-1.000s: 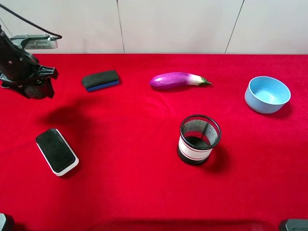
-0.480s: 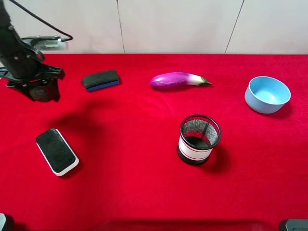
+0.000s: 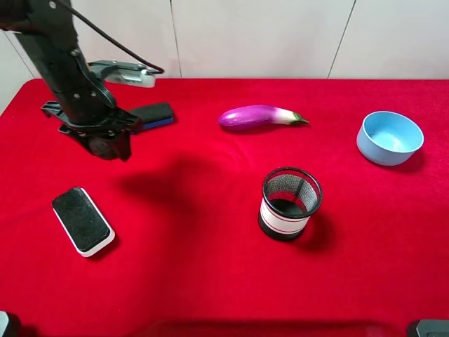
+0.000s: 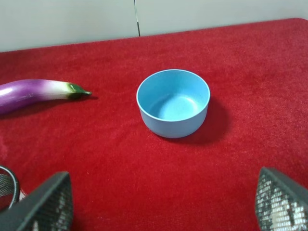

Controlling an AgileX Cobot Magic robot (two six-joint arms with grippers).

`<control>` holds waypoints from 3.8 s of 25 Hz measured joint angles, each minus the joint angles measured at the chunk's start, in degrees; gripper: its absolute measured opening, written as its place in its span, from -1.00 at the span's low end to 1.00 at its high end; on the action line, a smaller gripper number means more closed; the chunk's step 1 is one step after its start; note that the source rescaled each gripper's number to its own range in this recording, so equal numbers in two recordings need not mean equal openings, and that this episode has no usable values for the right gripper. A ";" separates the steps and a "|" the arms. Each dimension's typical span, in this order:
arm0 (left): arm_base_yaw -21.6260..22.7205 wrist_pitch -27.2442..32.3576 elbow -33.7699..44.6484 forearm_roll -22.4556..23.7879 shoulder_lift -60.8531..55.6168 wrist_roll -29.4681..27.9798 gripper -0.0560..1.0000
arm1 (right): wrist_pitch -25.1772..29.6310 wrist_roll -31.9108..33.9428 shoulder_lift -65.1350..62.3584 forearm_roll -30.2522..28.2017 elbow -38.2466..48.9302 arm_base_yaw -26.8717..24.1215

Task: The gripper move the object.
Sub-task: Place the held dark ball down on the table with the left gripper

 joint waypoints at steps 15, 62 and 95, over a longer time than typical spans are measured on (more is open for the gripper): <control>-15.67 -1.83 -0.05 0.00 0.00 -1.09 -0.89 | 0.00 0.00 0.00 0.00 0.00 0.00; -29.70 -22.19 -1.34 0.00 5.20 -3.87 -0.89 | 0.01 0.00 0.00 0.11 0.00 0.00; -30.56 -24.21 -1.62 0.00 10.33 0.67 -0.89 | 0.01 0.00 0.00 0.29 0.00 0.00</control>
